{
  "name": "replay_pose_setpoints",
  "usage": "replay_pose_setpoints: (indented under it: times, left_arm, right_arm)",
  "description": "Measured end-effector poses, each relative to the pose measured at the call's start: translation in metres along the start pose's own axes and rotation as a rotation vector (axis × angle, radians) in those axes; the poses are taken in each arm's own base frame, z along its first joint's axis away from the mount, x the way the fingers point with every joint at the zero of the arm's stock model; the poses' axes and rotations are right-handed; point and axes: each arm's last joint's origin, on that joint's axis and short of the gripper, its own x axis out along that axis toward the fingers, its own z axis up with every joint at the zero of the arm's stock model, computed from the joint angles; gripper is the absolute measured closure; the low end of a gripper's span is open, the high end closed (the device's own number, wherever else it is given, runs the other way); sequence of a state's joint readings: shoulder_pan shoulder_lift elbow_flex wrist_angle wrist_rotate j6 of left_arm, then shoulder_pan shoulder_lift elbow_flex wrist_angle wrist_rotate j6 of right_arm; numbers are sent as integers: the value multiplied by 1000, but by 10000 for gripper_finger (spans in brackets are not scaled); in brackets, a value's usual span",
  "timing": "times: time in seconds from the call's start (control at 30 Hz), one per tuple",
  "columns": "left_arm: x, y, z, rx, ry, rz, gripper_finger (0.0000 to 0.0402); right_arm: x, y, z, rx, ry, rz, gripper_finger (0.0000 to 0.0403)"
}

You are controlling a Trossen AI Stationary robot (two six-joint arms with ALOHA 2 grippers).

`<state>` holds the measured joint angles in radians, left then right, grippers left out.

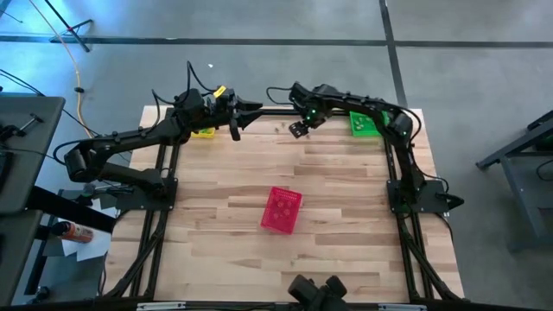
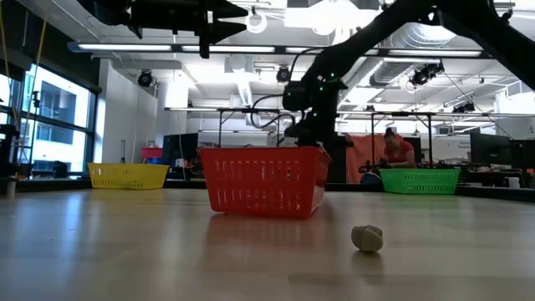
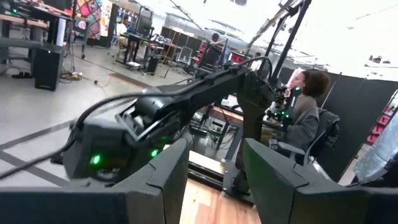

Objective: Sort Halloween decoration
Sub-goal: Put the white skull toy into the green bin

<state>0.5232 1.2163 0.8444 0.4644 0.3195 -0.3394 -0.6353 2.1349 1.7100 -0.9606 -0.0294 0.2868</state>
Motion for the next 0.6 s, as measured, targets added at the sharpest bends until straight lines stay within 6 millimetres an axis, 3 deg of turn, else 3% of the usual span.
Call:
replay_pose_setpoints:
  times: [0.3,0.6]
  left_arm:
    - [0,0,0,-18,1,-1,257]
    - [0,0,0,-19,5,1,257]
  right_arm:
    - [28,-1,-1,37,68,-24,182]
    - [36,-3,-1,59,70,-55,183]
